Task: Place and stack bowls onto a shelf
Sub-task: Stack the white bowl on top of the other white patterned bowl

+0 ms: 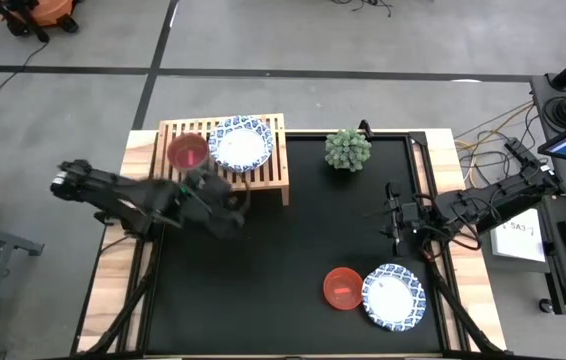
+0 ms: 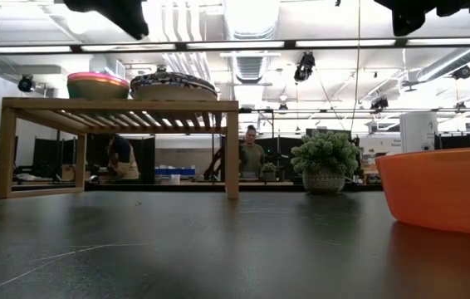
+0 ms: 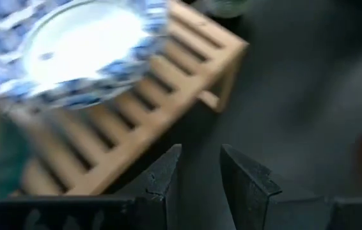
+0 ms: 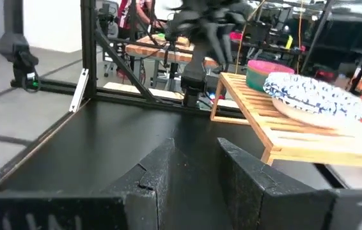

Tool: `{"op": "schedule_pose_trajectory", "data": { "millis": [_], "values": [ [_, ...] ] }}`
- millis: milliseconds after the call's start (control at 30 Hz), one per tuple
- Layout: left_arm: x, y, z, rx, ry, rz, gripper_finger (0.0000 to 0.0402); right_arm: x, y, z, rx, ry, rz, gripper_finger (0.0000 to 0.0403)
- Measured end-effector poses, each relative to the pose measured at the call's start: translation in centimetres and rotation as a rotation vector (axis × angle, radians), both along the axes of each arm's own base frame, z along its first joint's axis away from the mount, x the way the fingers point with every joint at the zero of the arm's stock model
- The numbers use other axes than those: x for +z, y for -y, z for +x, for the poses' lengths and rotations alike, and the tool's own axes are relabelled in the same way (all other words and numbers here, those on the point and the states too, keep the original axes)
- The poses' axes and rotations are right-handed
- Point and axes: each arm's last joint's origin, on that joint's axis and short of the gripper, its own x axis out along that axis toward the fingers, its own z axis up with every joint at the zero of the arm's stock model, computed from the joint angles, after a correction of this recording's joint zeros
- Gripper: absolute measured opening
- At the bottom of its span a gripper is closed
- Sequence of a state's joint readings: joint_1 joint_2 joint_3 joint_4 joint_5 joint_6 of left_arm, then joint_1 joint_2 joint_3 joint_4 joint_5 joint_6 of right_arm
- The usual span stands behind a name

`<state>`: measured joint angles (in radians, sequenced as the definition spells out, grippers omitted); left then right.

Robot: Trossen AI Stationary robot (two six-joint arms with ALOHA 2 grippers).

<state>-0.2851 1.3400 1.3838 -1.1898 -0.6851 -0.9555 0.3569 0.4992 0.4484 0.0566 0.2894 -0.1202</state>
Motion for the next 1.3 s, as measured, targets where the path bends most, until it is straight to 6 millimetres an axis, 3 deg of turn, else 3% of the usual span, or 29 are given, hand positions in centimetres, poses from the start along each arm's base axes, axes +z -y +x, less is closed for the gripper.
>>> {"op": "schedule_pose_trajectory", "data": {
  "millis": [267, 500, 800, 1033, 1300],
  "values": [
    [-4.3, 5.2, 4.6, -0.182, -0.125, 0.126, 0.0088, -1.5, -0.5, 1.5, -0.062, -0.130, 0.195, 0.0105],
    [-6.6, 7.6, 6.7, -0.222, -0.195, 0.171, 0.0088, -2.0, -1.4, 3.4, -0.074, -0.525, 0.225, 0.0105],
    [-6.5, 8.5, 6.5, -0.235, -0.189, 0.201, 0.0088, -3.8, -3.9, 4.4, 0.031, -1.137, 0.198, 0.0105],
    [-6.5, 8.4, 6.5, -0.226, -0.182, 0.230, 0.0088, -5.5, -6.6, 4.8, 0.047, -1.292, 0.119, 0.0105],
    [-6.4, 8.4, 6.5, -0.238, -0.191, 0.248, 0.0088, -8.0, -7.3, 5.6, 0.019, -1.389, 0.040, 0.0105]
  ]
}}
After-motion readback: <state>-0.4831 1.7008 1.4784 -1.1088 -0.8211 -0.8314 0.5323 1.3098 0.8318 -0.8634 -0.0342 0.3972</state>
